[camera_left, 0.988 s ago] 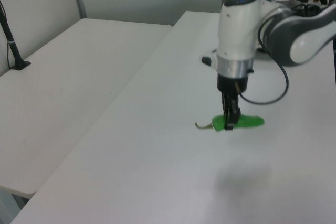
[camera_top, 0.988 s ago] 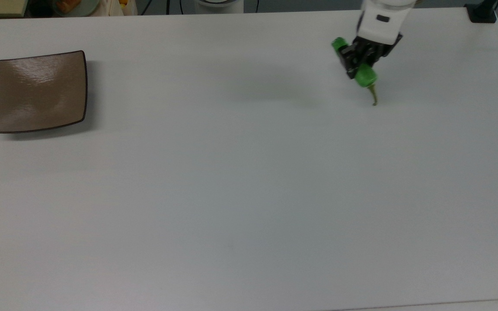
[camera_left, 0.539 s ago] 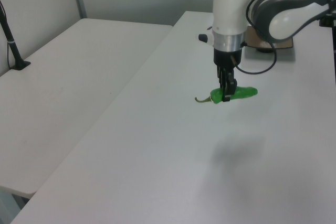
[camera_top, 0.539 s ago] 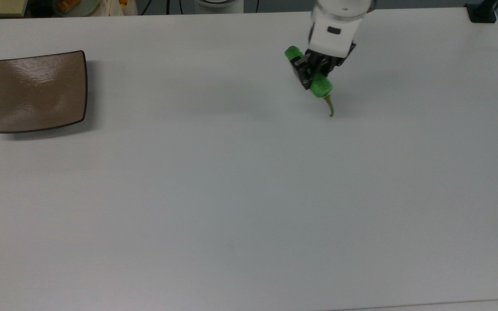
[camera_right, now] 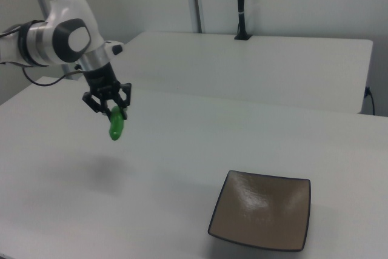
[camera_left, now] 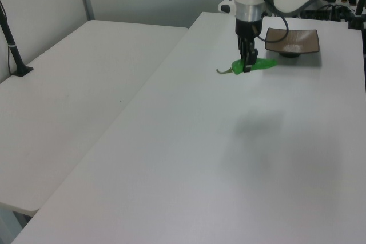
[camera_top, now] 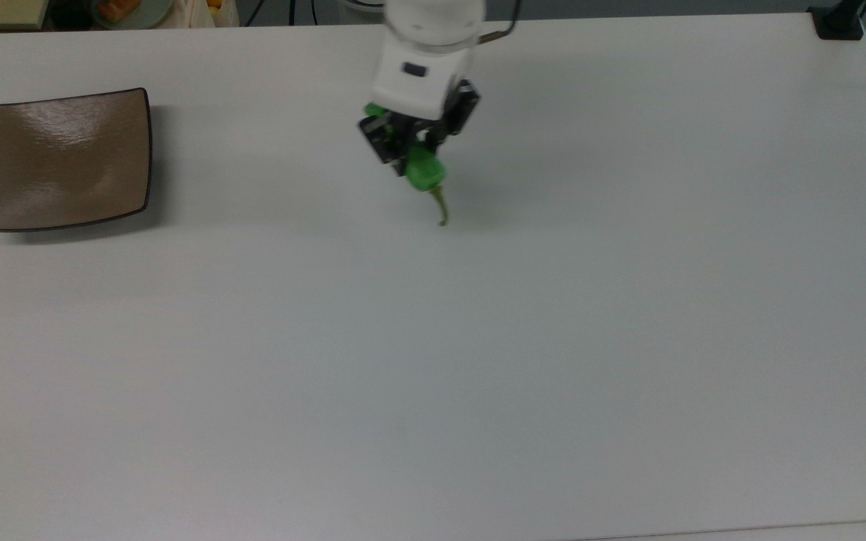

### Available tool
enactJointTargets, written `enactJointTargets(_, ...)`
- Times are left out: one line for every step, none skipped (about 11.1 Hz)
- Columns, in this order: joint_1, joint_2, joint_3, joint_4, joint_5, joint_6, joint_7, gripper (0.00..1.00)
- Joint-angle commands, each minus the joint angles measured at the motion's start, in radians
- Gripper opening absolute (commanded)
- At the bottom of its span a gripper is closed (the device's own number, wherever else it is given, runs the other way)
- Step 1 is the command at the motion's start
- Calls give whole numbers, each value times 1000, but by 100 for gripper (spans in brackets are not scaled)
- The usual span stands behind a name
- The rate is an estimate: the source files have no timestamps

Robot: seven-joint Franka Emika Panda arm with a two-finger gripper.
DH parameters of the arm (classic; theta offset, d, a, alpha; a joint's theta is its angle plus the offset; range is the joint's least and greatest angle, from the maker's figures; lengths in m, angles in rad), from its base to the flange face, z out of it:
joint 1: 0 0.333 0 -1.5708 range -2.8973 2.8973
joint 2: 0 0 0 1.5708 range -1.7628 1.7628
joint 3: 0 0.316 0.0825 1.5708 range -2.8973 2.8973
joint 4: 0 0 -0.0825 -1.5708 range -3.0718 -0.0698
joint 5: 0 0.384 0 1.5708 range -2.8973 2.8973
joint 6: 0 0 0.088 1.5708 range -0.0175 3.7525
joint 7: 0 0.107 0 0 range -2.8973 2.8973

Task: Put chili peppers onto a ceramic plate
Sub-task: 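Lift the chili pepper and carry it over the brown square plate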

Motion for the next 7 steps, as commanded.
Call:
enactJointTargets(-69,-23,-57,-21,2,4,-146,18)
enactJointTargets(-81,-23,-84,-19,7,4,-181,18)
enactJointTargets(-99,-23,-104,-19,9,5,-210,18)
enactJointTargets(-124,-21,-121,-19,10,5,-239,18)
enactJointTargets(-145,-21,-144,-19,10,7,-275,18)
enactJointTargets(-162,-21,-172,-19,10,7,-311,18)
enactJointTargets(-178,-20,-199,-19,10,15,-347,18)
